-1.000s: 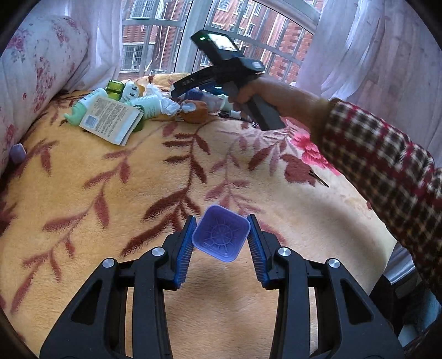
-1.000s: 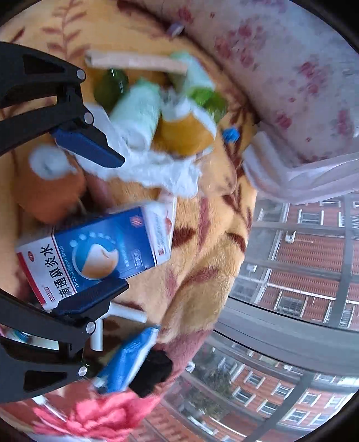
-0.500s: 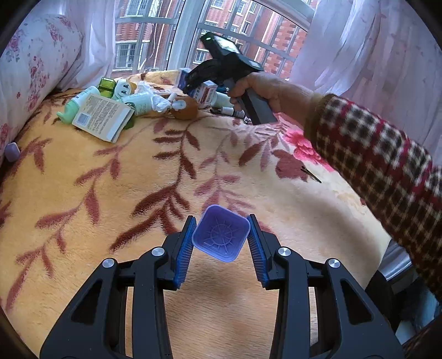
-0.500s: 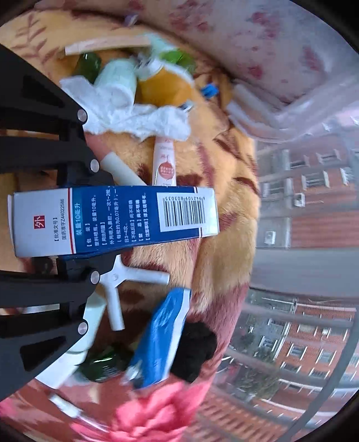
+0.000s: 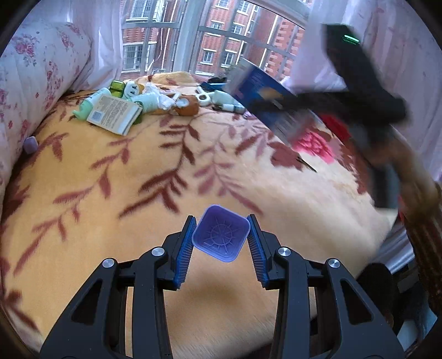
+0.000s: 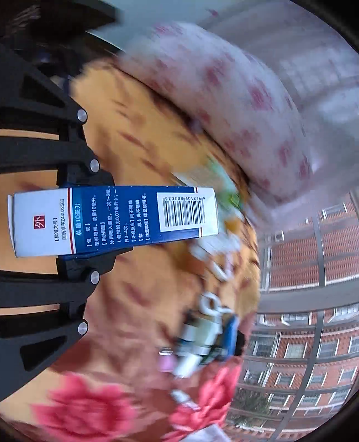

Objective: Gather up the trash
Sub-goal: 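Carry the cup and box over the orange bucket and open both grippers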

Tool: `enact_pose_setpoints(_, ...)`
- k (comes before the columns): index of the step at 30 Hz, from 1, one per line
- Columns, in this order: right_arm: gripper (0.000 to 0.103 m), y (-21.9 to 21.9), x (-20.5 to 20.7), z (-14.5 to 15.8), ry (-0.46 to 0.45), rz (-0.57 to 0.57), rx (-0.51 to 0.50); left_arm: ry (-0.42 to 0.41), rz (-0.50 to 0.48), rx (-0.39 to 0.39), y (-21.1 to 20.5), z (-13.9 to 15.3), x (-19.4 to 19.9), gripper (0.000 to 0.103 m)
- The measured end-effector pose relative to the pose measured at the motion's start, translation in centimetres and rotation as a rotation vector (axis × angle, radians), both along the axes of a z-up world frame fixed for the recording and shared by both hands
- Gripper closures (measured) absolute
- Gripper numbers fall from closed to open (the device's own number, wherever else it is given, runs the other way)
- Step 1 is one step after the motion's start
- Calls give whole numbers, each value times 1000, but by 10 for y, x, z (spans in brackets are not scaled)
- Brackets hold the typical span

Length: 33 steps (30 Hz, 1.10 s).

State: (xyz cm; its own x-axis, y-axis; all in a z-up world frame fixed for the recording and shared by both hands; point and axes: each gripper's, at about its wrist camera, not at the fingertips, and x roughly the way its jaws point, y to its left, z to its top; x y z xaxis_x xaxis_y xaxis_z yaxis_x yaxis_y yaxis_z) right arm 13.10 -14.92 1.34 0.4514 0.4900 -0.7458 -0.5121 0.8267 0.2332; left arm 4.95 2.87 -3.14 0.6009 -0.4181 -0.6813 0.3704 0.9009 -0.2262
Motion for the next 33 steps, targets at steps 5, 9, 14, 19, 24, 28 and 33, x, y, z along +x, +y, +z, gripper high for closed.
enact_pose_setpoints(5, 73, -10, -105, -13, 58, 30, 42, 34, -59, 38, -17, -5, -46, 66)
enact_pose_setpoints(9, 73, -12, -173, -44, 170, 52, 32, 99, -151, 82, -33, -23, -90, 66)
enact_pose_setpoints(14, 73, -11, -221, -97, 338, 56, 2, 213, -252, 121, -45, -56, -136, 66)
enact_pose_setpoints(19, 72, -5, -241, -142, 458, 61, -46, 326, -280, 157, -45, -92, -160, 66)
enact_pose_setpoints(24, 48, 3, -244, -169, 517, 44, -120, 422, -262, 176, -45, -116, -165, 51)
enact_pose_setpoints(28, 22, 1, -239, -164, 483, 26, -133, 454, -232, 245, -48, -128, -166, 34)
enact_pose_setpoints(33, 20, -19, -232, -140, 403, -8, -80, 424, -222, 206, -42, -120, -162, 34)
